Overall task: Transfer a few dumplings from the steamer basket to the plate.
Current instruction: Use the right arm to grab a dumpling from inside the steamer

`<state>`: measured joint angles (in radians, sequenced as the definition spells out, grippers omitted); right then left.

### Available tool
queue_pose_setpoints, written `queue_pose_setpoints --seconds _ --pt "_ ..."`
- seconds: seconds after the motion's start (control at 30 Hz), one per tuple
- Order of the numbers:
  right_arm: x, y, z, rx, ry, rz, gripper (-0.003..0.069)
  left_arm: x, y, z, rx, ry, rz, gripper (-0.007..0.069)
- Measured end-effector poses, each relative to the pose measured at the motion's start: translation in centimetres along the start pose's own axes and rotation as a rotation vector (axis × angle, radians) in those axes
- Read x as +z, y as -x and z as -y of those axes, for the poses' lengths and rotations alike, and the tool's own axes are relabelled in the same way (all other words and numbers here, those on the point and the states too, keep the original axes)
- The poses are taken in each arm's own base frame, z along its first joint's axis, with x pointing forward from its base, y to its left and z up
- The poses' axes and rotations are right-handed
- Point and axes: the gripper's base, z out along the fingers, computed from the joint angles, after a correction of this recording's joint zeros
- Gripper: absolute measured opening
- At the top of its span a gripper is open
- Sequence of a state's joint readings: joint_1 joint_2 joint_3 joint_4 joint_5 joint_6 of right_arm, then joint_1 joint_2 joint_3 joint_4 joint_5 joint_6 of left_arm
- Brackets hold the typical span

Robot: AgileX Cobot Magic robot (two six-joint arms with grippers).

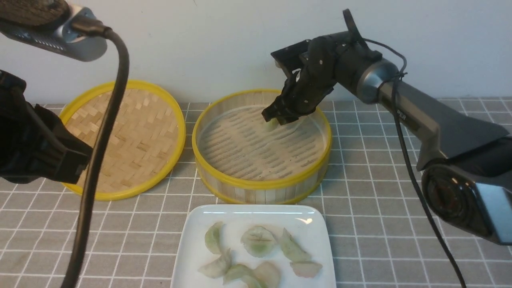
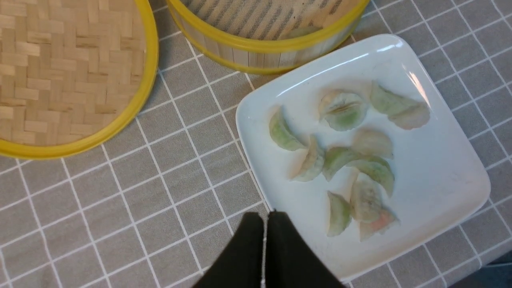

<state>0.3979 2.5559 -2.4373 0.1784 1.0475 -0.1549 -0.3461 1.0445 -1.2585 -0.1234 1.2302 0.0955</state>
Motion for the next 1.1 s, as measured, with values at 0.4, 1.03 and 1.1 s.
queue_pose_setpoints --seconds 0.4,1.03,1.1 --pt "2.4 -0.7 0.1 -0.064 0.068 0.033 0.0499 0.0 -0.2 0.0 0.003 -0.002 -0.021 -0.0005" --pt "2.5 -0.5 -0.1 -0.162 0.085 0.059 0.0488 -0.1 -0.3 0.0 0.012 0.0 -0.019 -0.0005" --pt "2.5 -0.5 -0.1 -0.169 0.084 0.059 0.047 -0.1 -0.3 0.0 0.012 0.0 -0.019 -0.0005"
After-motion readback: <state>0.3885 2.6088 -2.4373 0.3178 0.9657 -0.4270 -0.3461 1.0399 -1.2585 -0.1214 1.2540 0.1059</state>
